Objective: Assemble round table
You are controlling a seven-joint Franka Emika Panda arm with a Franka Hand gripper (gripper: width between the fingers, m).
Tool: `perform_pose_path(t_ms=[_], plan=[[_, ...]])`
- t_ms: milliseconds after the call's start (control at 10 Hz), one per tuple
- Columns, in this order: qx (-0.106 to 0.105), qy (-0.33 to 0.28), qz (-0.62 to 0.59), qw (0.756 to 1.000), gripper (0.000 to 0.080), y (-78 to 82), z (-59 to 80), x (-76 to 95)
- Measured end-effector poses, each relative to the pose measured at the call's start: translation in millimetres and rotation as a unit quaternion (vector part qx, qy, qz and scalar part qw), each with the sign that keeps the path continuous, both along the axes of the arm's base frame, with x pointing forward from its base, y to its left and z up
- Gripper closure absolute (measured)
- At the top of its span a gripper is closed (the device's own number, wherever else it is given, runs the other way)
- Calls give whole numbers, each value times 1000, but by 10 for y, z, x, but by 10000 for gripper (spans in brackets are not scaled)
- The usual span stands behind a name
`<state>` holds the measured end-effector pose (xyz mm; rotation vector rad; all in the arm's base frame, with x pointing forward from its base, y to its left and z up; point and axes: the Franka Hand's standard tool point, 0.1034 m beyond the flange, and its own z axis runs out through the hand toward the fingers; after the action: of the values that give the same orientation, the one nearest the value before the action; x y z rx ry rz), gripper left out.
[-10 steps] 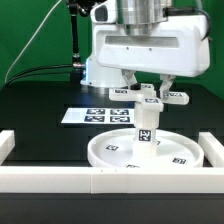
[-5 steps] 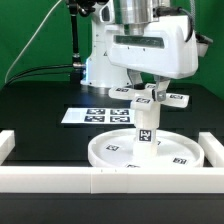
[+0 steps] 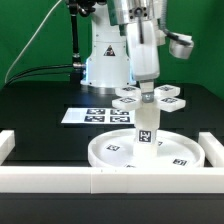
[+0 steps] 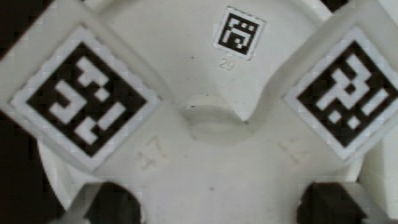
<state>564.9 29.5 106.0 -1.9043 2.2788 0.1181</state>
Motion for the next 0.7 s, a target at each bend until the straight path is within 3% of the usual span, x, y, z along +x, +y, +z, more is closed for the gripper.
perform_pose_path(t_ms=[300,600,700], plan=[[20,3,-148,989,360,56,2,-3],[23,3,-154,988,360,52,10,4],[24,-1,-138,990,214,37,61,12]])
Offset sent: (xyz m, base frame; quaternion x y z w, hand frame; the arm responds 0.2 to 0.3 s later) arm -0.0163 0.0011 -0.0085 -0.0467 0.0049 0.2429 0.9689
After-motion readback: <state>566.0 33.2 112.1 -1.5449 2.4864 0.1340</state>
